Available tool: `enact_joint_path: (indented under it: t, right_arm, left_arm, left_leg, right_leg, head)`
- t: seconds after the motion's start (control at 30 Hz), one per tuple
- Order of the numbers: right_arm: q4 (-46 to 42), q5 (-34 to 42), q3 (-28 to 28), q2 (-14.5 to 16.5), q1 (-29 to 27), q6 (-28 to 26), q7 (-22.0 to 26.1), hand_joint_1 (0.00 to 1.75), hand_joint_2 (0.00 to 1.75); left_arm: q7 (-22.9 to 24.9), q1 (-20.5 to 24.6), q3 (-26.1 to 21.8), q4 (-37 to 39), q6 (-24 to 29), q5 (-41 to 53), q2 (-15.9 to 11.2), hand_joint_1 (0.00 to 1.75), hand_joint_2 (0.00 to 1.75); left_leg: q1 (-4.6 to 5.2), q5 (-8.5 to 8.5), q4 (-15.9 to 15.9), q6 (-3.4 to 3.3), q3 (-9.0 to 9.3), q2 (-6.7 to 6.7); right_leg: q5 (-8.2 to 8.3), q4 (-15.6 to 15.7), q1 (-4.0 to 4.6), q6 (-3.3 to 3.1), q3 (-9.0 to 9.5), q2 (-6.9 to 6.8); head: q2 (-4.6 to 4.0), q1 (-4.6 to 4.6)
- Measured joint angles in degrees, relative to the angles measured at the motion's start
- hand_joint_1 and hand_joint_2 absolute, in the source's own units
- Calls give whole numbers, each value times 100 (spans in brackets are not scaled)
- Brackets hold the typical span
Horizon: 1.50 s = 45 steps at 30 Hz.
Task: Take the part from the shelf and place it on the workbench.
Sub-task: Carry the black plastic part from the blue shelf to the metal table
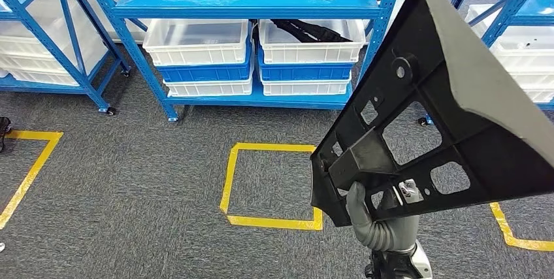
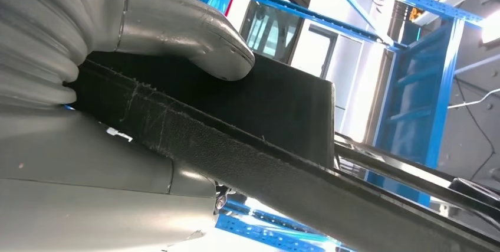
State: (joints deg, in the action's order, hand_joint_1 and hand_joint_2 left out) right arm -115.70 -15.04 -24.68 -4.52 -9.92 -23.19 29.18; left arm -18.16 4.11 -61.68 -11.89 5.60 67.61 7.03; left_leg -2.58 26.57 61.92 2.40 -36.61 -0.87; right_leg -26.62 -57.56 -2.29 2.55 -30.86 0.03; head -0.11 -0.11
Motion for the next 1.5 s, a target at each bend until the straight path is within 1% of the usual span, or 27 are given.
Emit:
enact_joint_path:
  t: [0.07,0.1,0.13,0.17,0.23,0.3,0.4,0.47,0.5,0.57,0.63,0.67,0.73,0.77,0.83,0.9,0.97,1.0,1.1,1.13,1.17,1.2,1.27,1.33,1.37,1.43,1.5]
  right_arm:
    - [0,-1,0,0,-4,0,-1,175,175]
    - [1,-1,0,0,-8,0,-1,175,175]
    - [1,-2,0,0,-11,0,-3,175,175]
    - [1,-2,0,0,-13,0,-5,175,175]
    - [1,-2,0,0,-13,0,-9,175,175]
    - [0,-3,0,-1,-12,0,-9,175,175]
    - [-3,-4,-3,-2,-15,0,-13,175,175]
    - [-7,-9,-4,-4,-15,0,-13,175,175]
    - [-10,-14,-4,-7,-16,0,-13,175,175]
    - [-11,-21,-4,-14,-26,0,-13,175,175]
    - [-10,-22,-4,-22,-40,0,-13,175,175]
    - [-10,-22,-4,-25,-45,0,-13,175,175]
    - [-10,-29,-4,-33,-45,0,-13,175,175]
    - [-11,-37,-5,-37,-45,0,-13,175,175]
    - [-14,-54,-6,-44,-45,0,-9,175,175]
    - [-16,-67,-5,-55,-45,1,-6,175,175]
    - [-18,-82,-4,-61,-40,6,-2,175,175]
    - [-19,-91,-4,-61,-40,10,0,175,175]
    - [-21,-105,-3,-63,-45,17,2,175,175]
    - [-21,-107,-3,-63,-45,18,2,175,175]
    - [-21,-107,-3,-63,-45,18,2,175,175]
    - [-21,-107,-3,-63,-45,19,2,175,175]
    - [-21,-109,-2,-63,-44,20,2,175,175]
    - [-21,-127,-4,-66,-41,24,4,175,175]
    - [-21,-141,-5,-68,-40,28,6,175,175]
    - [-21,-164,-7,-73,-36,38,9,175,175]
    - [-23,-174,-8,-81,-39,50,11,175,175]
  left_arm:
    - [0,6,0,0,0,1,1,0,175]
    - [0,4,0,0,0,2,1,0,175]
    - [0,2,0,0,0,1,1,0,175]
    - [0,0,0,0,0,2,1,0,175]
    - [0,3,0,0,0,3,-2,0,175]
    - [-1,16,0,0,0,4,-6,0,175]
    - [-2,21,0,0,0,5,-2,0,175]
    - [-3,17,-1,0,2,5,4,0,175]
    - [-4,21,-1,0,3,5,7,0,175]
    - [-10,28,-2,0,6,5,7,0,175]
    - [-13,23,-2,0,7,5,9,0,175]
    - [-14,18,-2,1,7,7,14,0,175]
    - [-18,16,-2,1,7,12,25,0,175]
    - [-21,18,-2,1,7,15,31,0,175]
    - [-31,22,-2,0,10,19,33,0,175]
    - [-40,16,-2,0,16,23,30,0,175]
    - [-45,10,-1,1,24,36,26,0,175]
    - [-47,10,-1,2,30,49,25,0,175]
    - [-50,11,0,3,41,80,33,0,175]
    - [-50,9,0,4,41,81,34,0,175]
    - [-50,6,0,4,41,83,36,0,175]
    - [-50,4,0,4,42,83,33,0,175]
    - [-51,10,1,4,43,83,33,0,175]
    - [-55,25,1,4,46,85,36,0,175]
    - [-56,29,2,4,49,87,38,0,175]
    - [-57,26,2,4,53,90,38,0,175]
    - [-61,27,2,4,35,91,37,0,175]
  left_leg:
    - [32,418,820,-32,-346,56]
    - [50,536,1136,-56,-472,60]
    - [70,552,1261,-92,-505,61]
    - [96,462,1152,-139,-422,66]
    - [167,151,439,-265,-9,132]
    - [241,-8,-159,-344,308,238]
    - [291,-40,-317,-380,338,213]
    - [268,-91,-358,-431,328,157]
    - [250,-117,-376,-457,318,129]
    - [246,-143,-376,-486,272,68]
    - [247,-163,-374,-489,238,-3]
    - [246,-172,-373,-481,232,-42]
    - [243,-190,-370,-456,230,-131]
    - [256,-200,-364,-433,221,-178]
    - [277,-231,-354,-374,185,-251]
    - [274,-267,-357,-308,148,-306]
    - [263,-191,-248,-250,87,-228]
    - [259,-54,-39,-224,-4,-146]
    - [224,503,1082,-152,-502,35]
    - [211,560,1304,-135,-598,53]
    - [198,503,1294,-124,-579,73]
    - [187,359,1066,-119,-448,109]
    - [198,27,260,-128,3,354]
    - [231,-101,-230,-179,247,523]
    - [256,-89,-274,-212,244,507]
    - [260,-123,-296,-291,210,346]
    - [244,-168,-320,-379,189,196]
  right_leg:
    - [9,-2,60,-68,-21,-47]
    - [13,-4,95,-91,-29,-72]
    - [14,-5,127,-107,-34,-96]
    - [15,-5,155,-115,-32,-117]
    - [14,-5,191,-124,-17,-154]
    - [11,-17,240,-122,-26,-196]
    - [6,-27,249,-100,-55,-279]
    - [-105,-192,235,-77,-143,-227]
    - [-237,-431,227,-79,-259,-165]
    - [-572,-1182,207,-99,-613,-64]
    - [-723,-1680,196,-57,-844,-39]
    - [-661,-1605,189,-7,-801,-34]
    - [-351,-848,160,103,-409,52]
    - [-214,-444,154,117,-197,129]
    - [-77,-22,154,68,14,221]
    - [-46,-2,163,-15,8,149]
    - [-17,16,137,-92,9,52]
    - [-6,29,118,-135,13,-7]
    - [-7,31,122,-194,8,-199]
    - [-8,30,125,-194,5,-264]
    - [-9,29,125,-193,7,-328]
    - [-13,28,122,-188,16,-386]
    - [-35,22,141,-158,46,-494]
    - [-63,14,189,-112,66,-593]
    - [-67,20,207,-90,71,-648]
    - [-87,16,203,-40,69,-714]
    - [-251,-244,182,-21,-54,-470]
  head:
    - [0,-12]
    - [0,-10]
    - [0,-10]
    - [0,-10]
    - [0,-9]
    - [0,-4]
    - [0,-4]
    - [0,4]
    - [0,11]
    - [0,20]
    - [0,20]
    - [0,21]
    - [0,24]
    - [0,24]
    - [0,16]
    - [0,11]
    - [0,4]
    - [0,-9]
    - [0,-35]
    - [0,-35]
    - [0,-37]
    - [0,-36]
    - [0,-43]
    - [0,-29]
    - [0,-21]
    - [0,-10]
    - [0,0]
